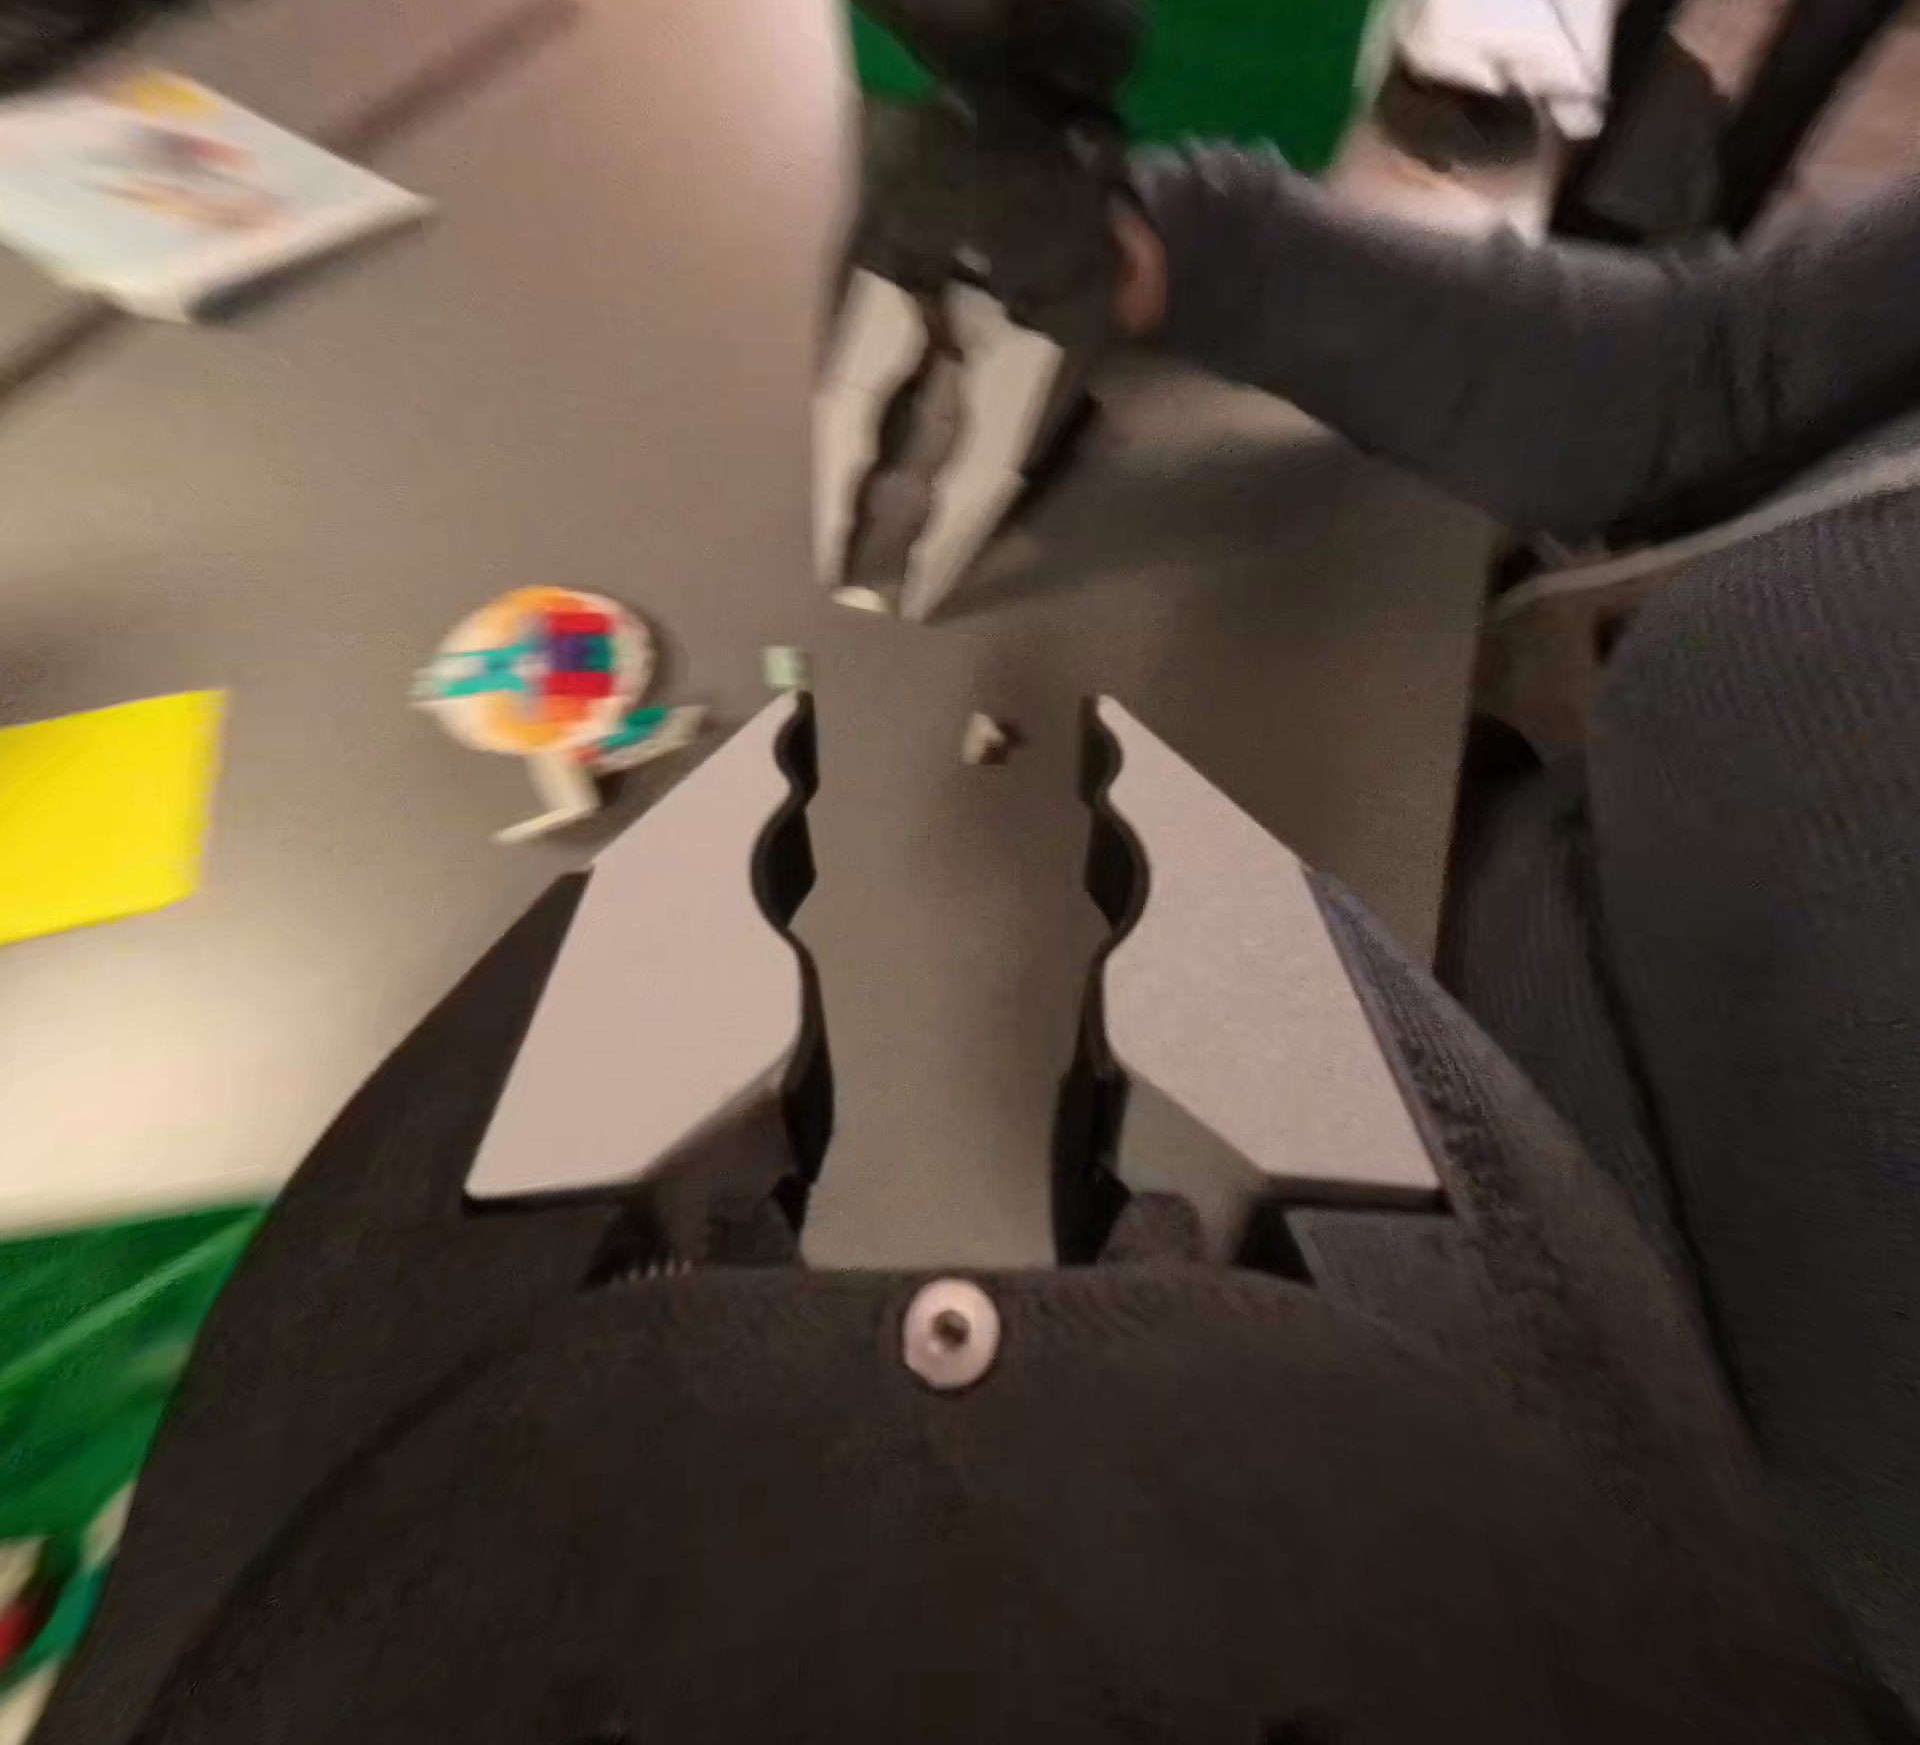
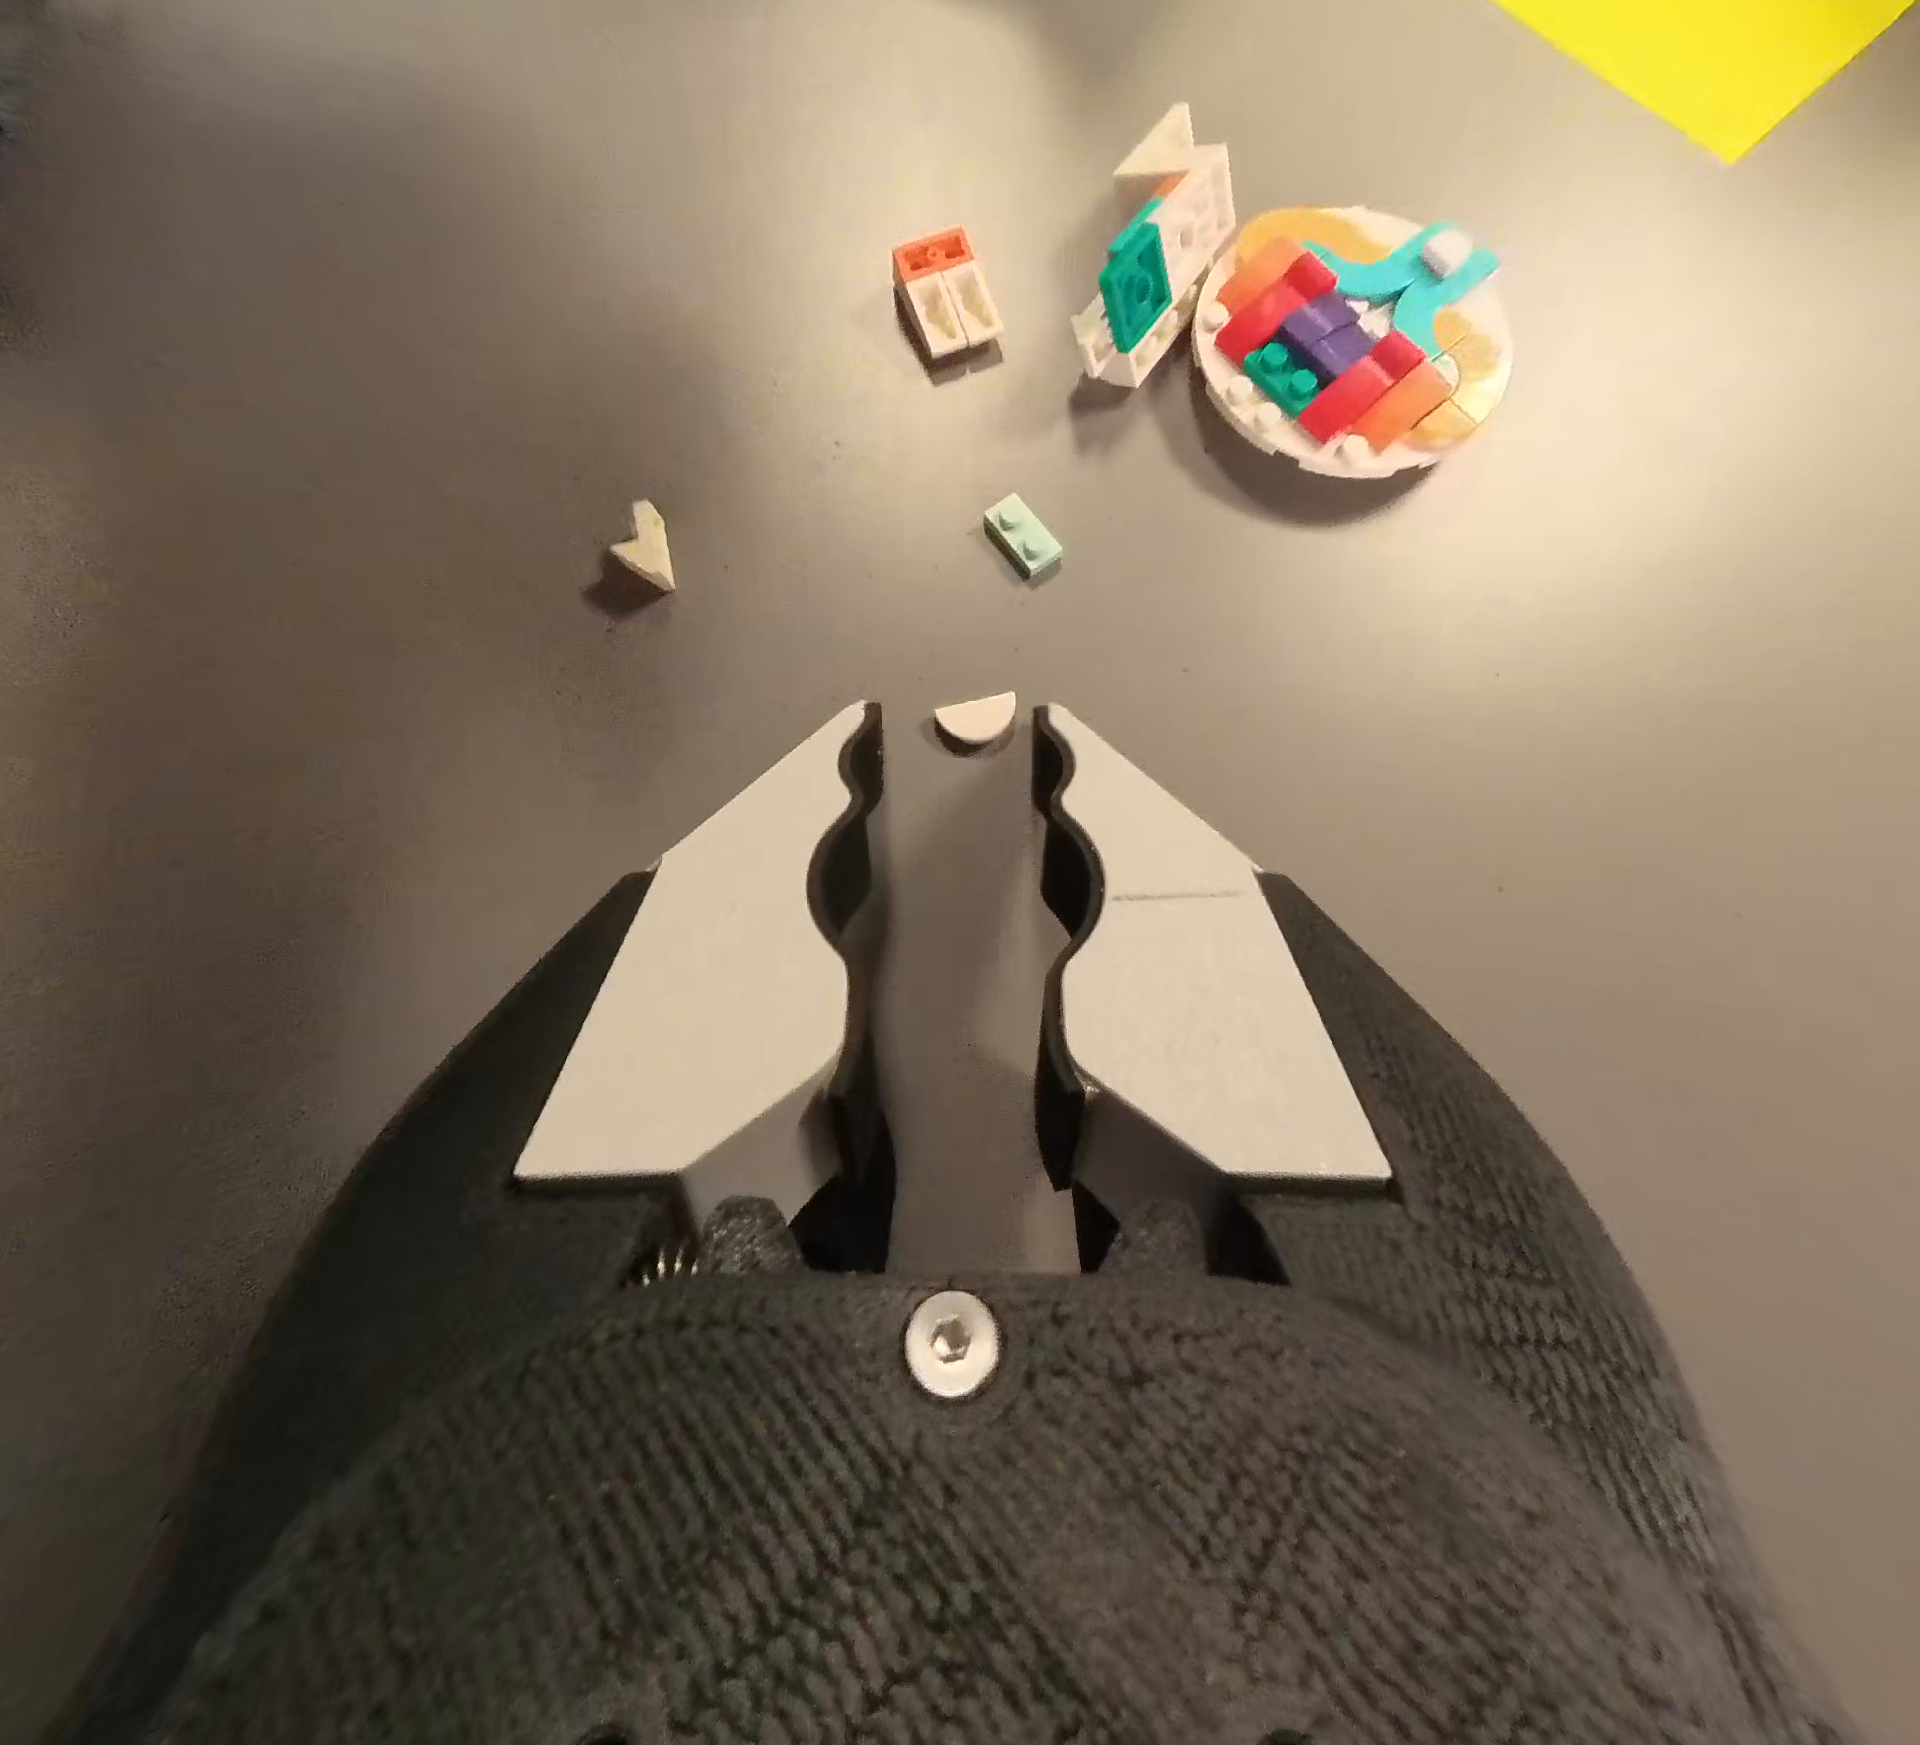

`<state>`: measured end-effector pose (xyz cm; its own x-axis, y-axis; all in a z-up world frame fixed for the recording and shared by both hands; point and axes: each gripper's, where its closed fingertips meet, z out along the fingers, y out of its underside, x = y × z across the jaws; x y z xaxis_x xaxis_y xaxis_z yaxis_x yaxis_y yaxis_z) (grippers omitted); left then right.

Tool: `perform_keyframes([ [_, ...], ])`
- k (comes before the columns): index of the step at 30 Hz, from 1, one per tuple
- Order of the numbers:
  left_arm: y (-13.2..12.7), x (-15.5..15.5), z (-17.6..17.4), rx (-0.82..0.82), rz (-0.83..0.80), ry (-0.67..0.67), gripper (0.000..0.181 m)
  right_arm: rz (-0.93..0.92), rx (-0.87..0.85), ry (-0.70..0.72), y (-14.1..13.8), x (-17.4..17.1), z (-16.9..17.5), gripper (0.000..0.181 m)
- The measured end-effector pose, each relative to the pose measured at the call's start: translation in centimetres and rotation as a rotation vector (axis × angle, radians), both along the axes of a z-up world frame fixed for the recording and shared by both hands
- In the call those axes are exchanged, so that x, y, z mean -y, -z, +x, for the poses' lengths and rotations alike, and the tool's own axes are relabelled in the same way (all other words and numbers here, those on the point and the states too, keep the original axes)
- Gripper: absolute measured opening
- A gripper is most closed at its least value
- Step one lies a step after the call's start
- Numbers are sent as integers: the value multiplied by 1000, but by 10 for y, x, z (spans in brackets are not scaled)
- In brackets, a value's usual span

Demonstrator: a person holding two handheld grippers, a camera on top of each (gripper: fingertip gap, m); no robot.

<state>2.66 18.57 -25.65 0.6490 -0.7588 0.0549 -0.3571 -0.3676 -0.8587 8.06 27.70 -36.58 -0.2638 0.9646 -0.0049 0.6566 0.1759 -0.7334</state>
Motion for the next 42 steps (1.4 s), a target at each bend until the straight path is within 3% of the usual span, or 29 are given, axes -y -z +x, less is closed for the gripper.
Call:
perform_keyframes([
  [2,44,-3,25,-94,-31,112,42,2,-4,-1,0,-1,0,25],
  [4,71,-7,40,-135,-41,171,37,1,-7,-1,0,-1,0,25],
  [7,86,-14,54,-101,-70,226,32,-11,-9,19,0,-4,0,19],
  [12,109,-23,48,-186,-156,212,28,-14,-7,20,0,-4,-1,19],
  [15,110,-21,49,-195,-149,233,24,-10,-8,5,0,-2,-1,19],
  [17,111,-15,52,-202,-150,290,4,-4,-5,7,0,-2,-2,18],
  [19,110,-17,49,-246,-100,279,4,8,0,8,1,-2,-2,18],
  [22,81,-28,27,-279,23,128,4,9,1,10,1,-2,-2,18],
  [25,17,-37,-30,-215,162,-184,4,12,-2,15,1,-3,-2,14],
  [27,-10,-27,-69,-118,128,-287,4,11,-1,18,1,-3,-2,12],
  [32,21,-4,-199,-292,-191,-648,4,9,6,40,1,-4,-4,11],
  [35,52,1,-225,-266,-386,-690,4,63,-66,76,-13,-6,-25,10],
  [38,78,16,-240,-328,-596,-735,30,50,-285,23,-73,20,-76,10],
  [42,89,22,-253,-432,-675,-804,52,196,-251,-130,-104,64,-157,10],
])
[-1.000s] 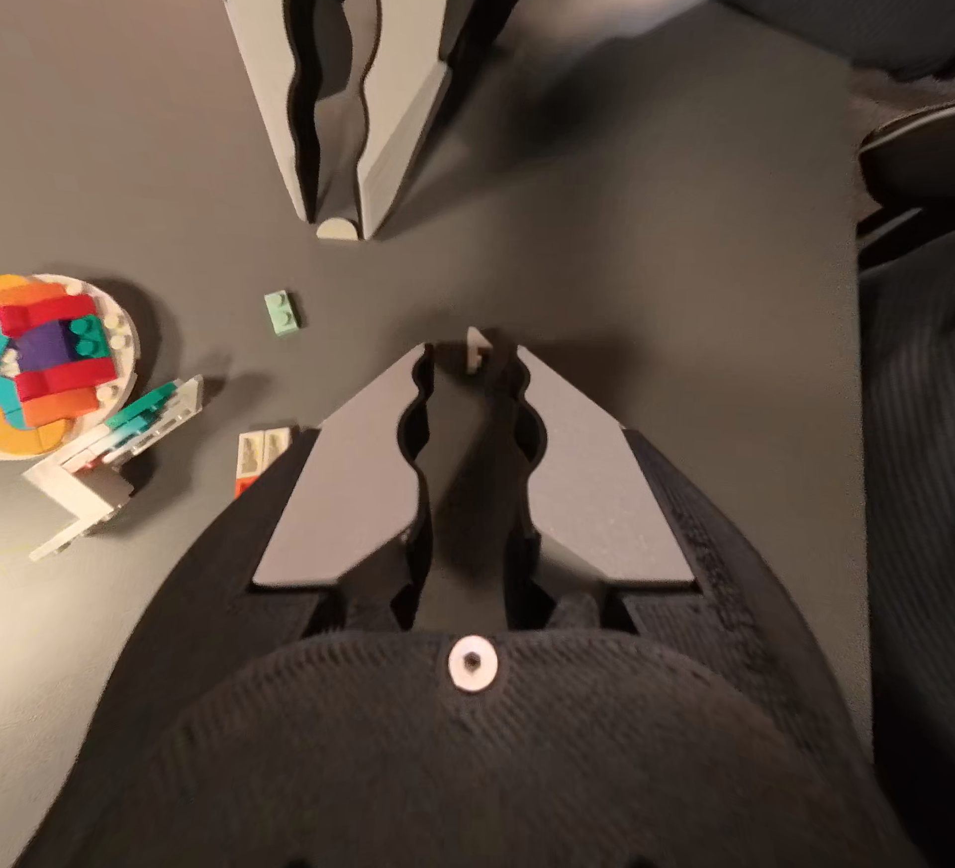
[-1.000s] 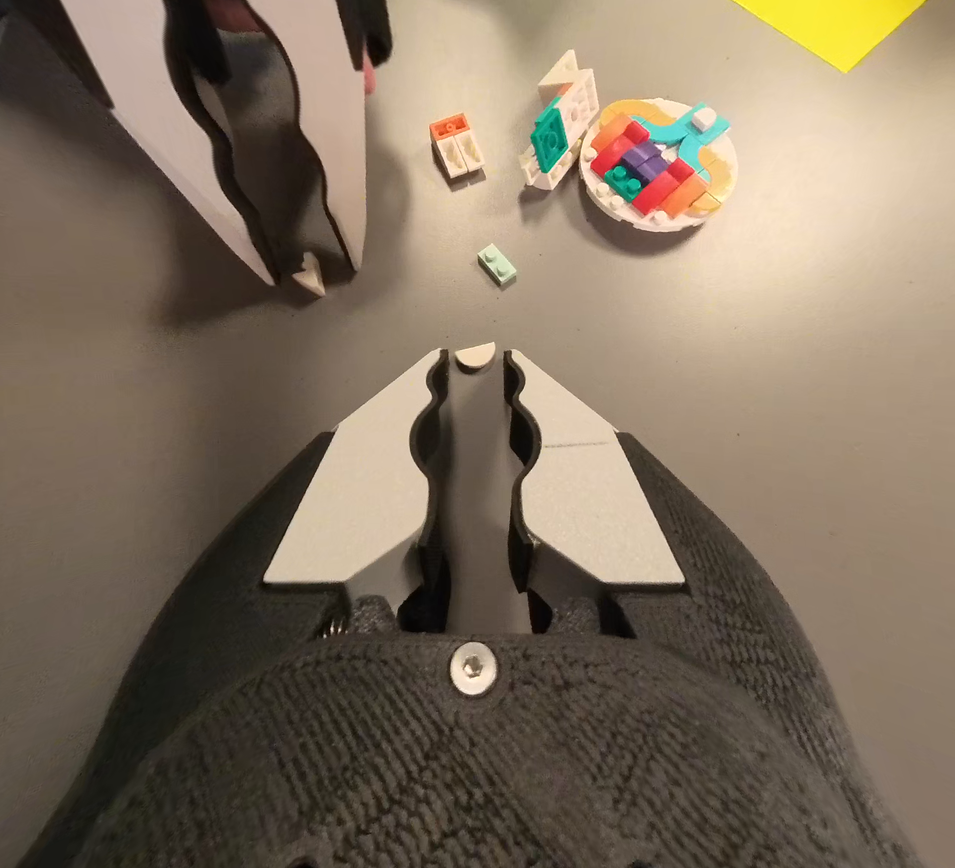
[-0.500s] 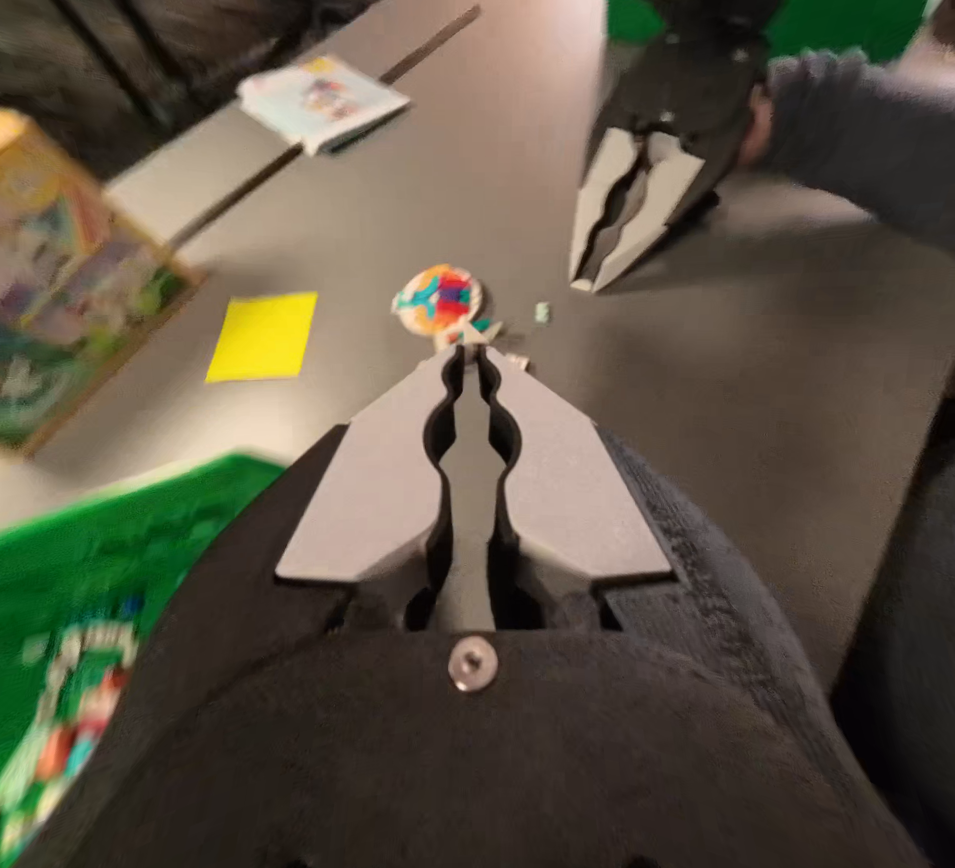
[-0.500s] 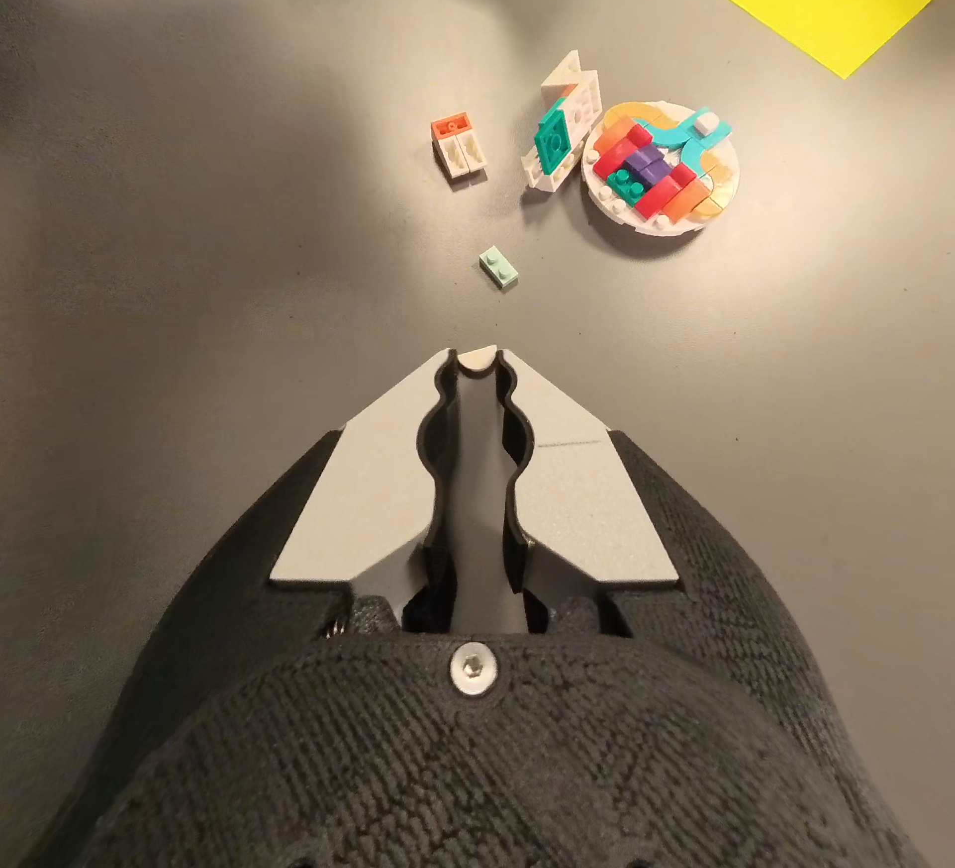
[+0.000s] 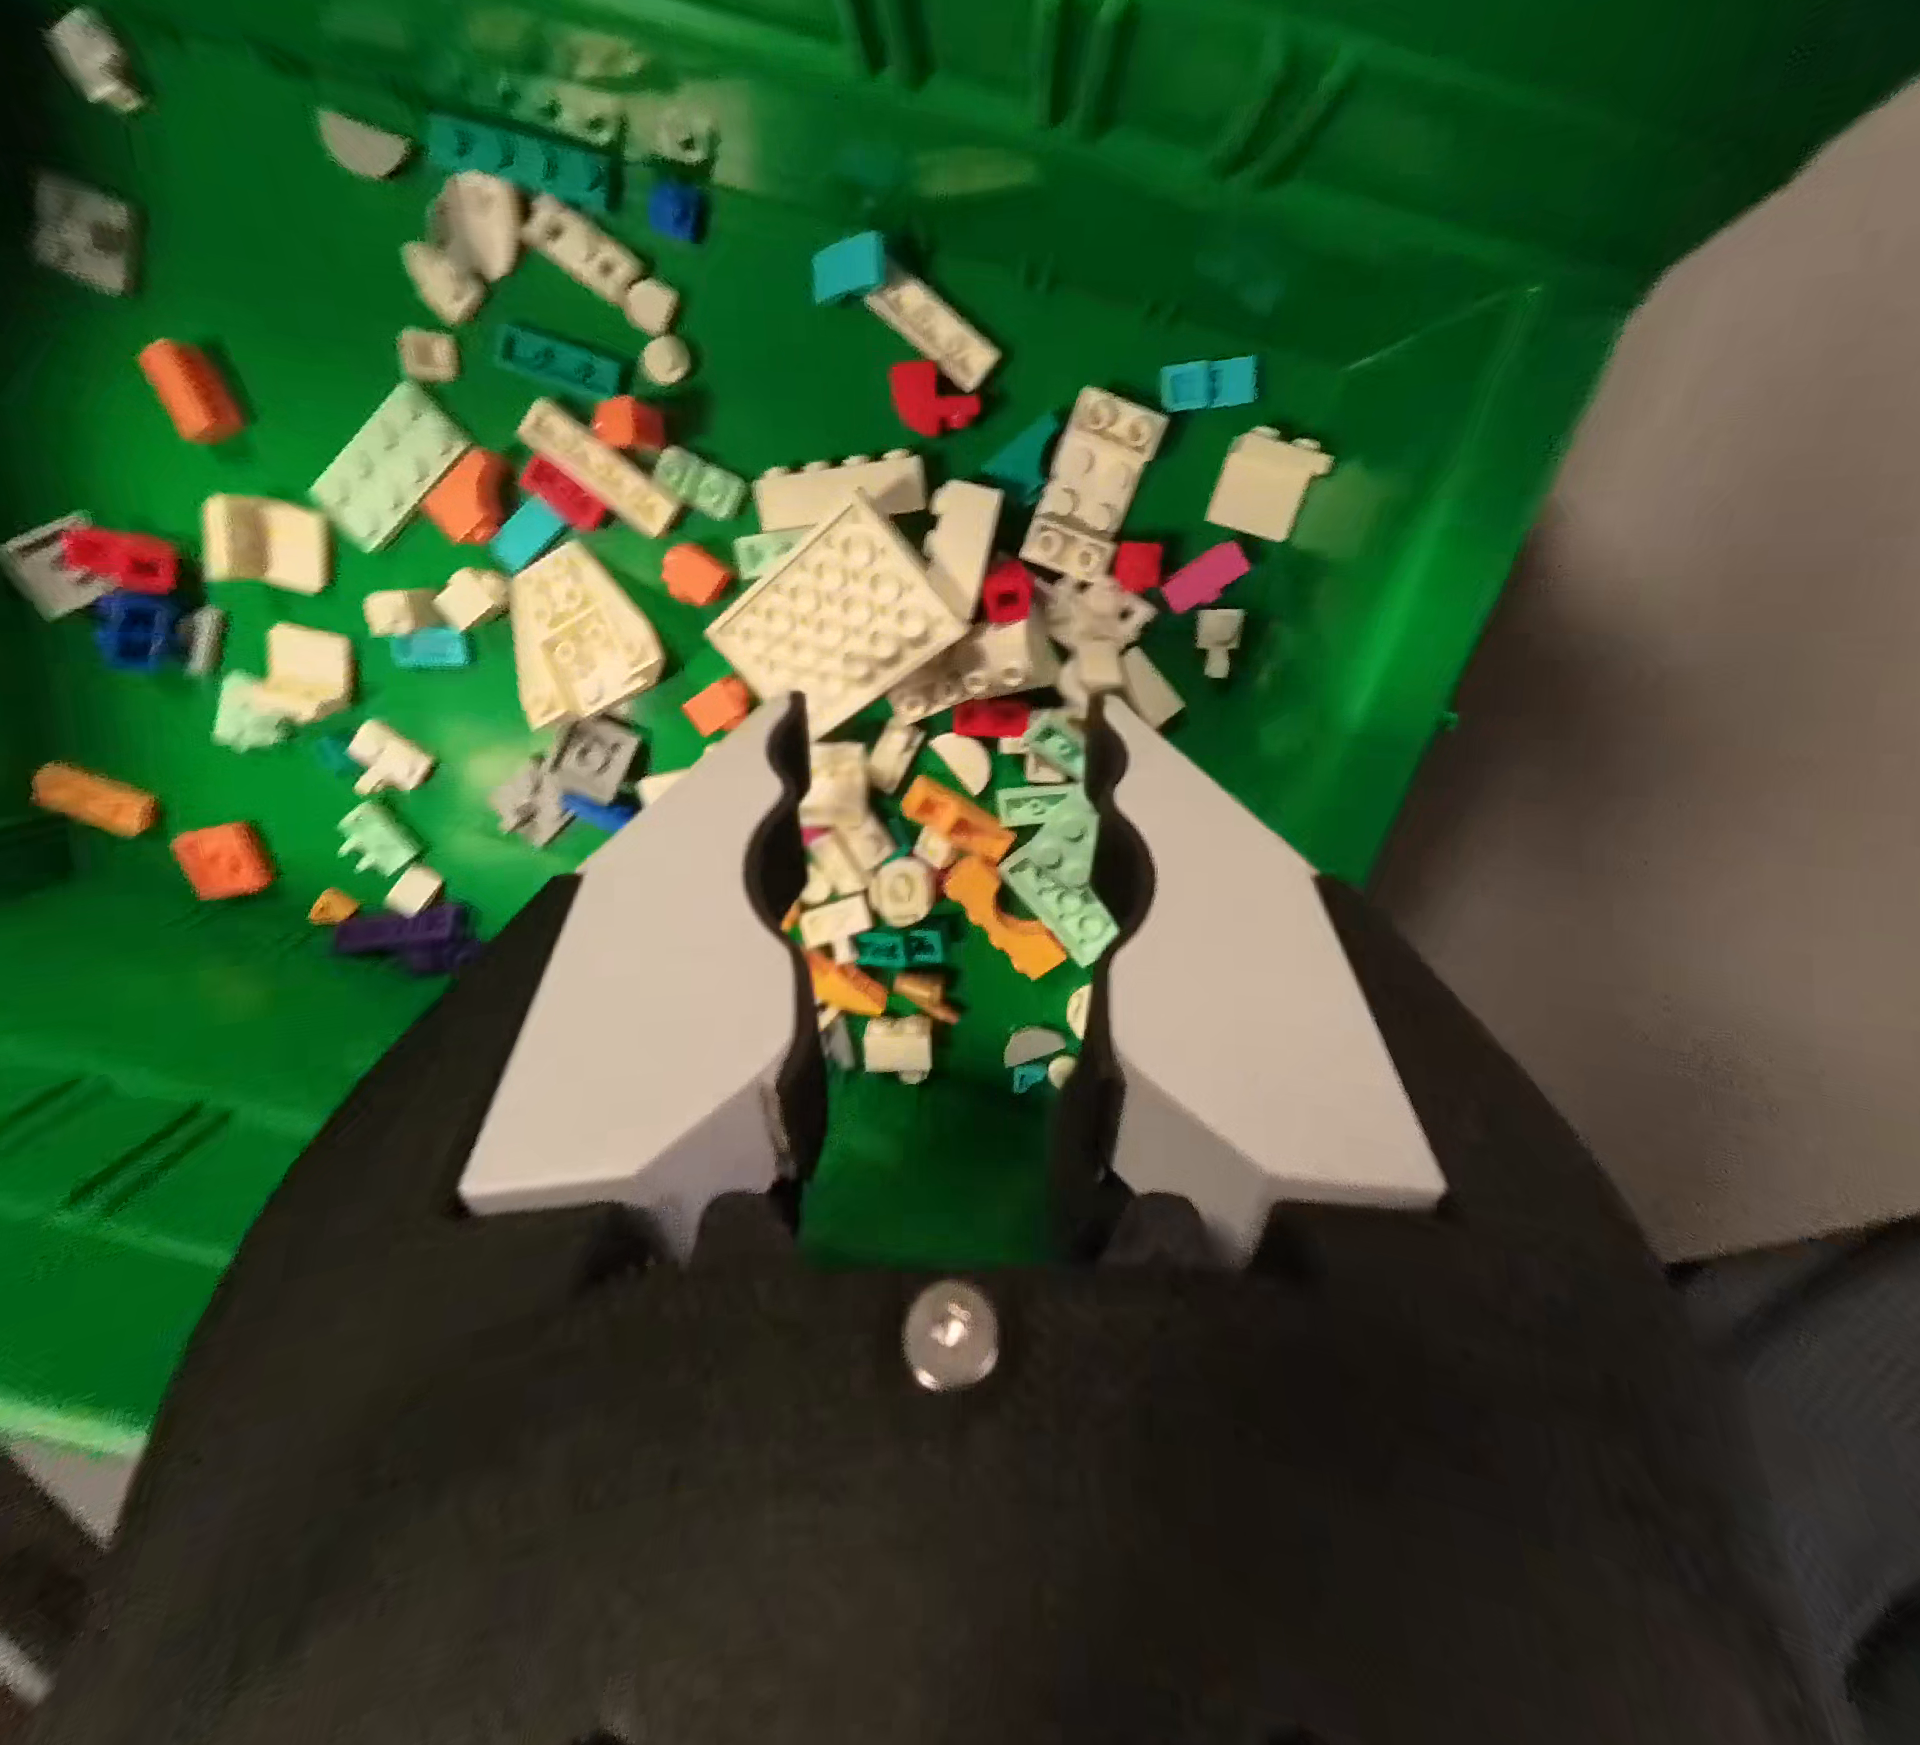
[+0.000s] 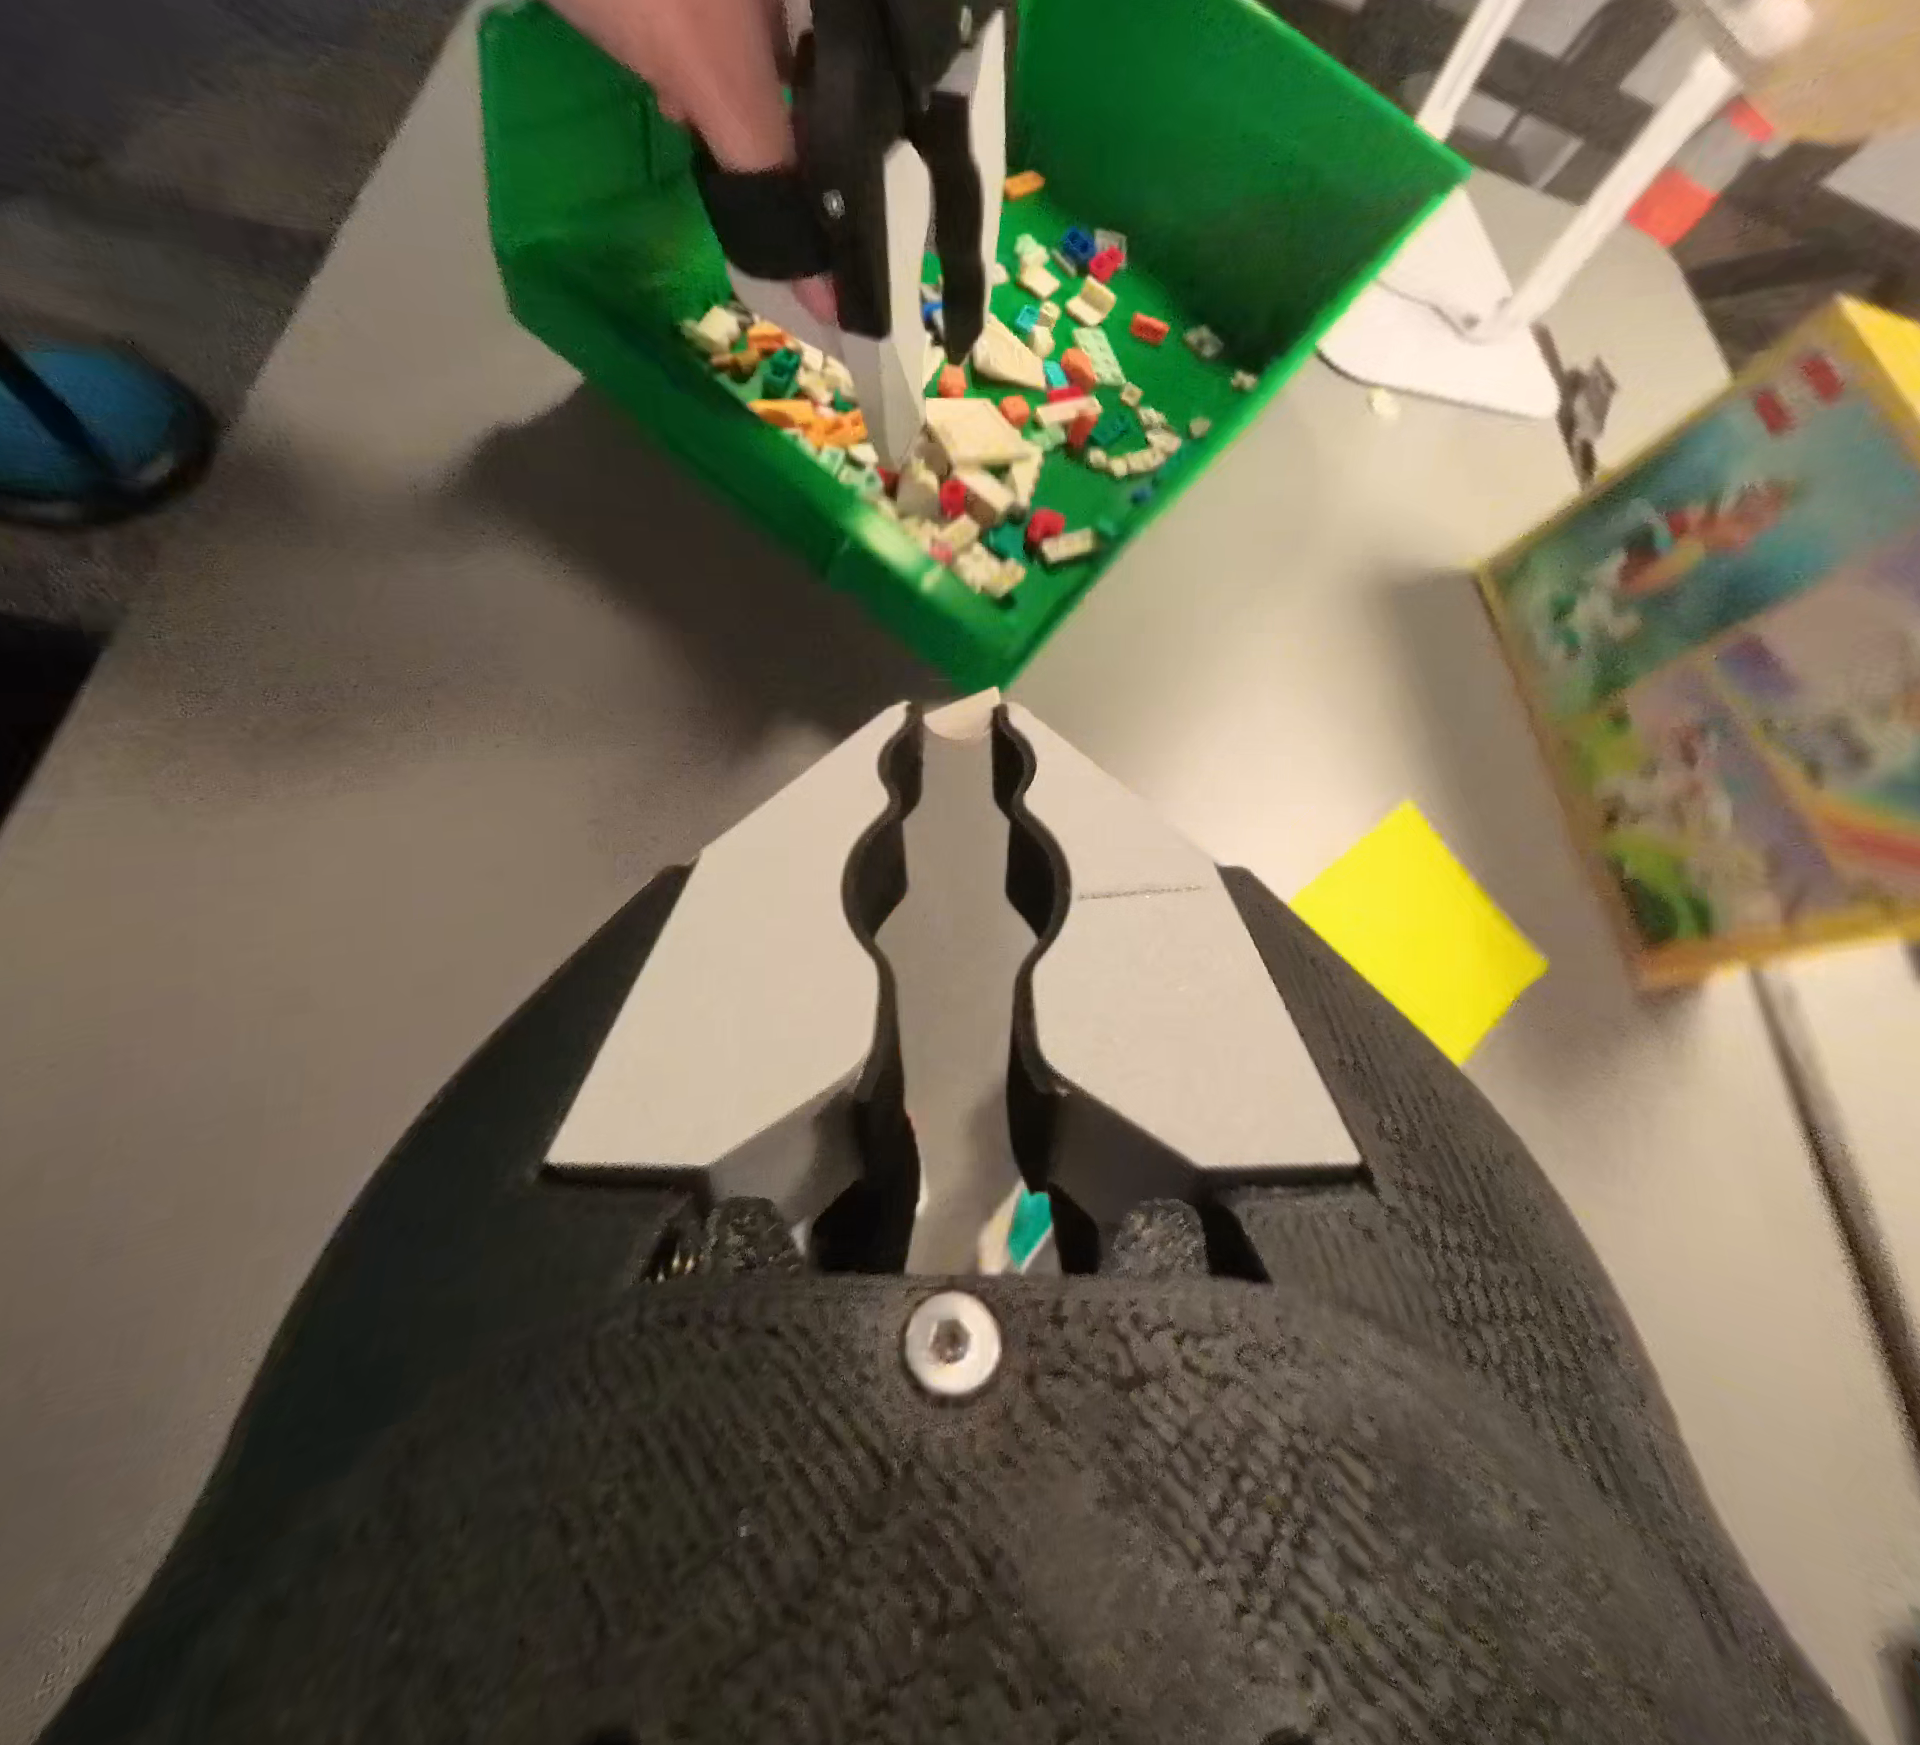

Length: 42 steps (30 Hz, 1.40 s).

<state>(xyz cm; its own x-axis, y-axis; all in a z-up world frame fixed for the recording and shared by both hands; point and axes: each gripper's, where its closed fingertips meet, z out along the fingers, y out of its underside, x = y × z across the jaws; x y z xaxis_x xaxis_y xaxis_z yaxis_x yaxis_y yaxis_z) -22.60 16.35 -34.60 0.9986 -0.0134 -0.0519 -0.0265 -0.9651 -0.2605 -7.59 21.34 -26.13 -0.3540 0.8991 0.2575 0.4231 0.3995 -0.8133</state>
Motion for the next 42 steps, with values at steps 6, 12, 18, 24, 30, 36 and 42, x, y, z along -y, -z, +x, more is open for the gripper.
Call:
perform_keyframes([
  [6,-50,19,-22,-81,217,-181,59,121,166,-65,19,33,-92,10],
  [12,-88,60,-33,-95,397,-267,60,82,288,-61,42,47,-124,28],
  [18,-103,76,-3,-128,438,-223,60,185,245,-37,34,40,-122,39],
  [24,-110,32,118,75,650,238,55,154,-48,177,-24,-22,-29,35],
  [30,-44,-23,216,213,602,614,44,-115,150,296,54,-66,88,34],
  [36,1,-62,225,237,462,656,40,-209,172,132,88,-62,117,33],
  [42,-10,-79,240,296,516,714,35,-188,234,22,98,-65,118,28],
])
